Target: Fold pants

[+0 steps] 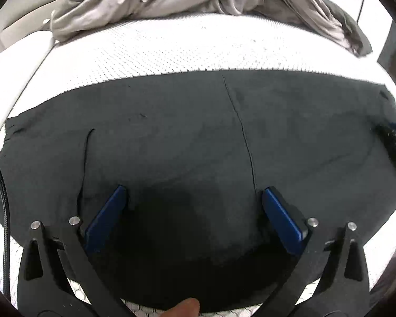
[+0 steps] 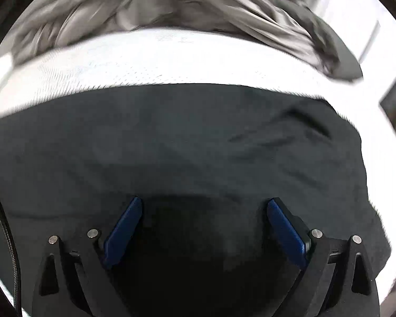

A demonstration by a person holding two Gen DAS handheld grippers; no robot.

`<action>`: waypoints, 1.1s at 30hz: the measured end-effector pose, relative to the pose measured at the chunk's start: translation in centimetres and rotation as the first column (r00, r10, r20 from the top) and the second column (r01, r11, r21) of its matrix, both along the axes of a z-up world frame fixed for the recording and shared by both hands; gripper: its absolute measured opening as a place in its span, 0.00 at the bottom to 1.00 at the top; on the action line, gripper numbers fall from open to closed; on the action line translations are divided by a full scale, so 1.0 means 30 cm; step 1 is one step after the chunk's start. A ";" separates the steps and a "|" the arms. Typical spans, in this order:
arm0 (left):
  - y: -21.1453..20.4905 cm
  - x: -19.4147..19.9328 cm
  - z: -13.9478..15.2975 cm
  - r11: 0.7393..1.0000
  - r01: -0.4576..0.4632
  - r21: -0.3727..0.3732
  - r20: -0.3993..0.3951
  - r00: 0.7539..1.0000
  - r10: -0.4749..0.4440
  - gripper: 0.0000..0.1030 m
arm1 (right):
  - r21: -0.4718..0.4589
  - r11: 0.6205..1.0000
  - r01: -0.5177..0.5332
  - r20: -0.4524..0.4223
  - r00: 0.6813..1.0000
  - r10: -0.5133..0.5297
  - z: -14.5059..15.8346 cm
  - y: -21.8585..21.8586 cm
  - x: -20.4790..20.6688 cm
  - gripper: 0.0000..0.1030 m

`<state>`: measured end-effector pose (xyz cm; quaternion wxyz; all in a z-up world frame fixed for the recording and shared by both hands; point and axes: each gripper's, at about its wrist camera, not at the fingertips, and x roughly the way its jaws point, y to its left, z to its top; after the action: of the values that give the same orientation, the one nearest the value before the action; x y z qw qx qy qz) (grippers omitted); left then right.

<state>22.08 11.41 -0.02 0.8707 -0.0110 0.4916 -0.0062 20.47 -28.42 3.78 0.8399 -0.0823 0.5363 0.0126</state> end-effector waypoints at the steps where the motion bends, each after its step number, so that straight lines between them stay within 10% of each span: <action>1: -0.012 0.008 0.025 1.000 0.000 -0.024 0.019 1.000 0.000 0.99 | 0.005 1.000 -0.011 0.011 1.000 0.011 0.019 0.020 -0.006 0.94; 10: -0.183 0.171 0.010 0.998 0.041 0.048 0.043 0.998 -0.043 0.99 | 0.137 0.955 -0.263 -0.043 0.962 0.271 -0.026 0.431 0.027 0.94; 17: 0.052 0.169 -0.035 0.996 -0.081 0.027 -0.005 0.997 0.081 1.00 | -0.132 0.990 -0.044 0.002 0.999 0.044 -0.024 0.161 0.099 0.93; 20: 0.082 0.155 -0.020 0.994 -0.107 0.034 -0.003 0.994 0.107 0.99 | -0.069 0.997 0.046 0.009 0.999 -0.046 0.004 0.055 0.105 0.94; 28: -0.109 0.278 0.024 0.989 -0.086 -0.122 0.047 0.995 0.092 0.99 | 0.016 0.987 -0.162 0.070 0.985 0.161 0.052 0.384 0.103 0.93; 33: -0.257 0.384 -0.072 0.998 -0.052 -0.024 -0.007 0.999 0.052 0.99 | -0.031 0.974 -0.224 0.002 0.975 0.224 -0.027 0.469 0.163 0.93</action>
<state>33.60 3.71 -2.19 0.8689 -0.0343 0.4937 0.0107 25.37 -14.34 2.95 0.8334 -0.1550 0.5212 0.0988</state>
